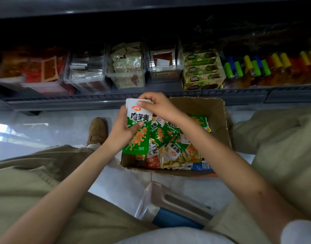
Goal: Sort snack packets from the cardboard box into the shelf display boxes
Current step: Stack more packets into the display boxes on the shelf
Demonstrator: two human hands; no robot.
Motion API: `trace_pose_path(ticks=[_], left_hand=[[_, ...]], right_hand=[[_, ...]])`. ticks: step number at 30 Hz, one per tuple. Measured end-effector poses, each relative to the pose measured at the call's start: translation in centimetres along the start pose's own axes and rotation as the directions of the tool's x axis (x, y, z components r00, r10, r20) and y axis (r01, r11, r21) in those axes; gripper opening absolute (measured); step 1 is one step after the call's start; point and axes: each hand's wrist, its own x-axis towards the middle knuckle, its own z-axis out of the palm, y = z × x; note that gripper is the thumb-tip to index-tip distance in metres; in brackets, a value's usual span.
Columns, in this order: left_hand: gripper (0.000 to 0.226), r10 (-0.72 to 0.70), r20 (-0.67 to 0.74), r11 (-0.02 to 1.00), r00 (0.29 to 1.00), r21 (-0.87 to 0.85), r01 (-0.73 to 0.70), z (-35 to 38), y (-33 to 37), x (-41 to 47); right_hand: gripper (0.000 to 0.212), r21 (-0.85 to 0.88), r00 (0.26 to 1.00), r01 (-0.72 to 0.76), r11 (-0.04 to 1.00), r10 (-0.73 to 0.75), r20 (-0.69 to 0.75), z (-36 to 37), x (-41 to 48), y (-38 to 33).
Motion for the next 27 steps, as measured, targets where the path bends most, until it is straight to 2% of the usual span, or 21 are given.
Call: trace_pose_path(ticks=[6, 10, 15, 20, 23, 27], left_hand=[[0.053, 0.033, 0.043, 0.999, 0.999, 0.03, -0.035, -0.3, 0.2, 0.1], [0.053, 0.026, 0.051, 1.0, 0.998, 0.007, -0.026, -0.3, 0.2, 0.1], [0.036, 0.06, -0.002, 0.997, 0.998, -0.042, -0.06, -0.2, 0.8, 0.1], [0.029, 0.012, -0.029, 0.986, 1.0, -0.168, -0.016, -0.2, 1.4, 0.2], [0.025, -0.024, 0.02, 0.971, 1.0, -0.238, 0.028, -0.3, 1.6, 0.2], [0.023, -0.029, 0.084, 0.976, 0.996, -0.212, 0.046, -0.1, 1.6, 0.1]], right_hand=[[0.006, 0.024, 0.999, 0.042, 0.999, -0.042, -0.005, 0.3, -0.2, -0.2], [0.01, 0.018, 0.996, 0.085, 0.996, -0.085, -0.035, 0.6, -0.3, -0.4], [0.014, 0.047, 0.985, 0.093, 0.995, -0.085, -0.149, 0.9, -0.3, -0.7], [0.014, 0.046, 0.969, 0.096, 0.994, -0.083, -0.235, 0.5, -0.4, -1.5], [0.014, 0.057, 0.957, 0.073, 0.996, -0.054, -0.285, 0.0, -0.4, -1.9], [0.017, 0.114, 0.934, 0.056, 0.992, -0.011, -0.357, -1.1, -0.4, -2.4]])
